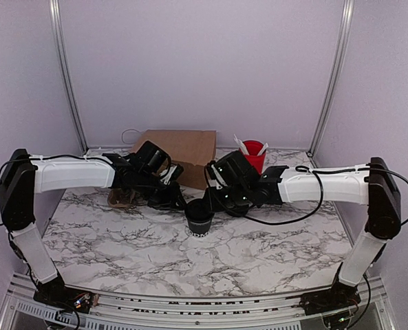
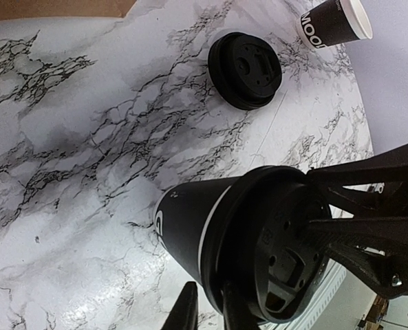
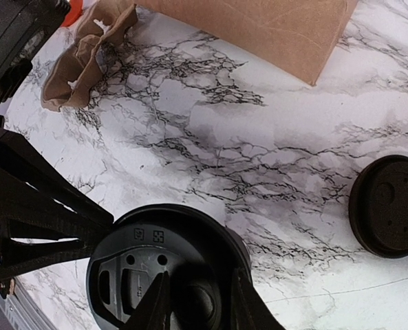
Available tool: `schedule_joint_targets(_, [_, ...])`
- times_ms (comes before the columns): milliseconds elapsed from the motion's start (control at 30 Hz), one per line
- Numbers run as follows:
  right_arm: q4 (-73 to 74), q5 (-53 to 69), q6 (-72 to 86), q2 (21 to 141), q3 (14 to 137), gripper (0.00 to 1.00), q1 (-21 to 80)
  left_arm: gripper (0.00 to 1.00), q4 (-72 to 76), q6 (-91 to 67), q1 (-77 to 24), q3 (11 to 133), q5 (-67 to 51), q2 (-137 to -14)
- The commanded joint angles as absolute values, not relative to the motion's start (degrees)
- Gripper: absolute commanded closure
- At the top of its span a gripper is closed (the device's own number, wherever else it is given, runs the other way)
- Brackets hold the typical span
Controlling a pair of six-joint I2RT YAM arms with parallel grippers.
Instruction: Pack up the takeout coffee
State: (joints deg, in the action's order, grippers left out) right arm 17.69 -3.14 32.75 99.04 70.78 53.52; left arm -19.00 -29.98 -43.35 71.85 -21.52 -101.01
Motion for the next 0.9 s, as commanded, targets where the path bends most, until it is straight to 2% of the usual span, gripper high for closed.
schedule_joint_targets(0, [20.9,-3.2,32.1,100.3,67.5,0.72,54.1,0.88,-24.5,-28.2,-44.1,68.1,-18.7,-103.5])
schedule_joint_targets(867, [16.5,-1.7,32.8,99.2,60.3,0.72,54.1,0.94,-24.8,-29.8,-47.3,60.9,-12.7,-108.3])
